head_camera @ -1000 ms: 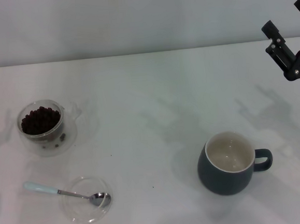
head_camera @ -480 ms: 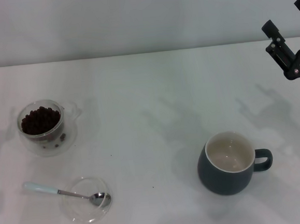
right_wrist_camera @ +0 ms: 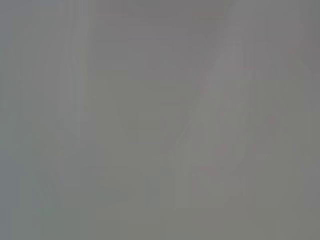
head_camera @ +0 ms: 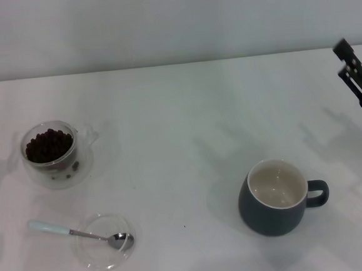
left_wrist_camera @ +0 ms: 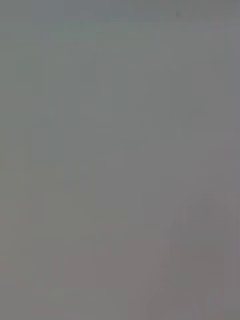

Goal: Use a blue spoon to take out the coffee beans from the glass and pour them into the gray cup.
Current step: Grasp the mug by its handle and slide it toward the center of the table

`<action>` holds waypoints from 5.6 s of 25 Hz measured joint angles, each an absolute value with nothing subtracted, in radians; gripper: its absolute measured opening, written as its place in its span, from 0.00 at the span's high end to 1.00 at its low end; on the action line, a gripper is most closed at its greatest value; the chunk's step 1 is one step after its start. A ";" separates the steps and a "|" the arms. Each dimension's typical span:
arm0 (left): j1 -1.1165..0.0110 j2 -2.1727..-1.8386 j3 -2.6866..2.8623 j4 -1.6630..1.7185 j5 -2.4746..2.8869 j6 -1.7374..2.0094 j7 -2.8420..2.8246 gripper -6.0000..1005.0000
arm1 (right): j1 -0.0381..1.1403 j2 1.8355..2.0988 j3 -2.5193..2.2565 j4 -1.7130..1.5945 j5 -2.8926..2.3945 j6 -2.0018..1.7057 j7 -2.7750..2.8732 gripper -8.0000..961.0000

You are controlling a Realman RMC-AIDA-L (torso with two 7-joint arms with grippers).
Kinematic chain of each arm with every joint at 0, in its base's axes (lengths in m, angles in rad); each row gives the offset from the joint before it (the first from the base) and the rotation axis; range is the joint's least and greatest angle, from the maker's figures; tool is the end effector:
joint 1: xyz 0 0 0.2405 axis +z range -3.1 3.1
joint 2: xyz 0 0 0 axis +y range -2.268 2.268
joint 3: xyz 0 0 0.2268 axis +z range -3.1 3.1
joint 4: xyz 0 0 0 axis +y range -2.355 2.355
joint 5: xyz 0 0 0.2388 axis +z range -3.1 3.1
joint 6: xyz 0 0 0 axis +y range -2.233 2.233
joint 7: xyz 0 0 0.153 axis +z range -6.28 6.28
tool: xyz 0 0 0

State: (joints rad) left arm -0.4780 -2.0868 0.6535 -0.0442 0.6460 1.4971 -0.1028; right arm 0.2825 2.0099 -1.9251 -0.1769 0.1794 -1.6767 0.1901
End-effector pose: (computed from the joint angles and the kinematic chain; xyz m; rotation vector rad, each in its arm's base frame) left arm -0.3218 0.3246 0.0305 -1.4042 -0.3091 -0.7690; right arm 0.2973 0.2783 0.0266 -1.6921 0.0707 0.9943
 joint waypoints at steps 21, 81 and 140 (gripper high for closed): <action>-0.396 -2.074 0.699 -0.009 0.719 1.442 -0.281 0.17 | 0.127 2.009 -2.049 -0.025 0.145 -1.819 0.259 0.28; -0.367 -2.078 0.736 0.034 0.770 1.456 -0.299 0.17 | 0.132 2.016 -2.065 -0.145 0.049 -1.272 0.221 0.50; -0.361 -2.082 0.736 0.023 0.778 1.484 -0.310 0.17 | 0.235 2.028 -2.357 -0.505 0.136 -0.977 0.266 0.87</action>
